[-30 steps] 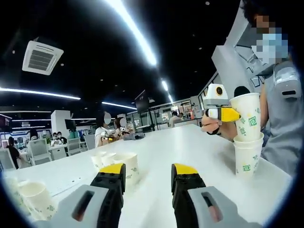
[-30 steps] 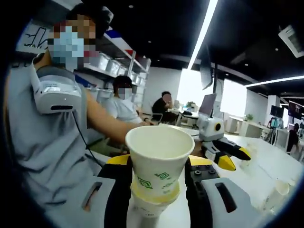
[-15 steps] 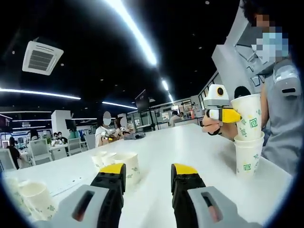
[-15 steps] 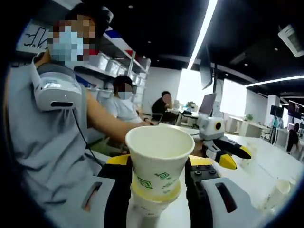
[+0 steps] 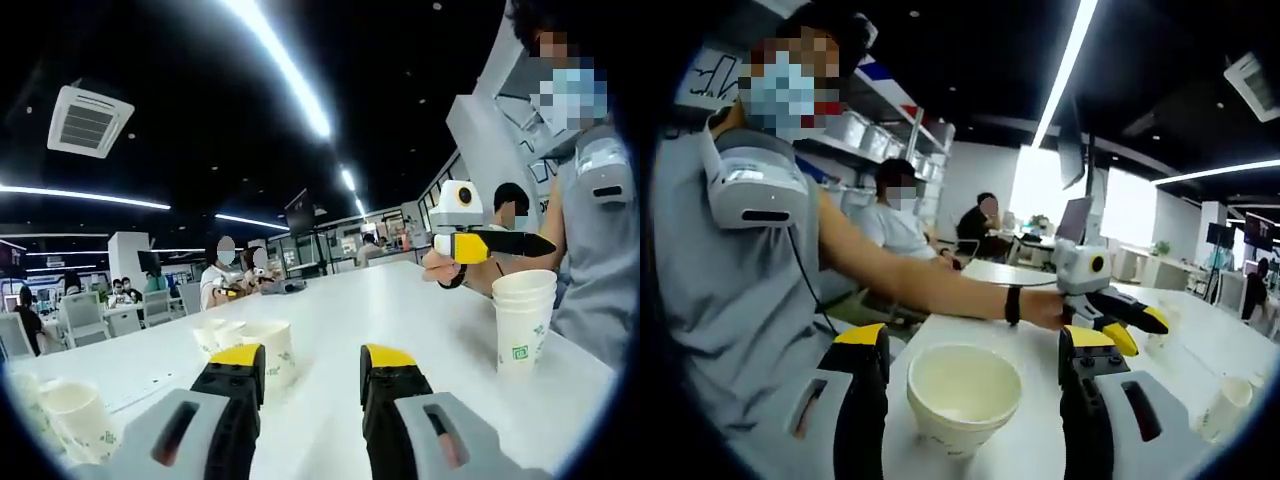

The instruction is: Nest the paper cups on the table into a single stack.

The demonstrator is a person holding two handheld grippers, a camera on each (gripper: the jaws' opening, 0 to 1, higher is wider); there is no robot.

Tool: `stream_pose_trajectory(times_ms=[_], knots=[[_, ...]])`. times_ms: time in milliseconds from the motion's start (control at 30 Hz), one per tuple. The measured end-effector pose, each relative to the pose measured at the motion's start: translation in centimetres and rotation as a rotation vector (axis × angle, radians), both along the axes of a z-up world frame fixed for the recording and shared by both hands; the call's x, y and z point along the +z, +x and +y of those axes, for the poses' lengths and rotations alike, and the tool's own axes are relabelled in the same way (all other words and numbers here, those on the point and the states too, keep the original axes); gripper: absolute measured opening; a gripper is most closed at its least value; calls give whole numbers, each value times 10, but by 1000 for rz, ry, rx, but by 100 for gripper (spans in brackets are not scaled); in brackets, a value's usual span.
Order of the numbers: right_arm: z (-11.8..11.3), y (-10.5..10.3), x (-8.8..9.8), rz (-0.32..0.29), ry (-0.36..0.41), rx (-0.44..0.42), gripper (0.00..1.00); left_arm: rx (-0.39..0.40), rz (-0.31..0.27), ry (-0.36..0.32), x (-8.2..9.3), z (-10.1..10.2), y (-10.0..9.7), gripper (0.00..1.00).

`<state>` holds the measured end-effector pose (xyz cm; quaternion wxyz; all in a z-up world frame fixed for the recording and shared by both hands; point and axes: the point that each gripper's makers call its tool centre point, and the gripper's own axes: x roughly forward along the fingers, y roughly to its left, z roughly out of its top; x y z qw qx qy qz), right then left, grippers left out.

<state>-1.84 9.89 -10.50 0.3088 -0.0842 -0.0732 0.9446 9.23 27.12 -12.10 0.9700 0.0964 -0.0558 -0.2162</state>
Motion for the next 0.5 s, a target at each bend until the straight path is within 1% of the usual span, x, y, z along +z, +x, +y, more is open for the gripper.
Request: stream_pose_trajectory(times_ms=[300, 367, 500], knots=[[3, 3, 8, 53, 9, 12, 71, -1, -3, -2, 1, -2, -2, 41], [4, 3, 9, 57, 10, 11, 71, 2, -6, 1, 2, -1, -2, 41], [8, 10, 15, 68, 28, -4, 71, 10, -6, -2, 2, 1, -1, 41]])
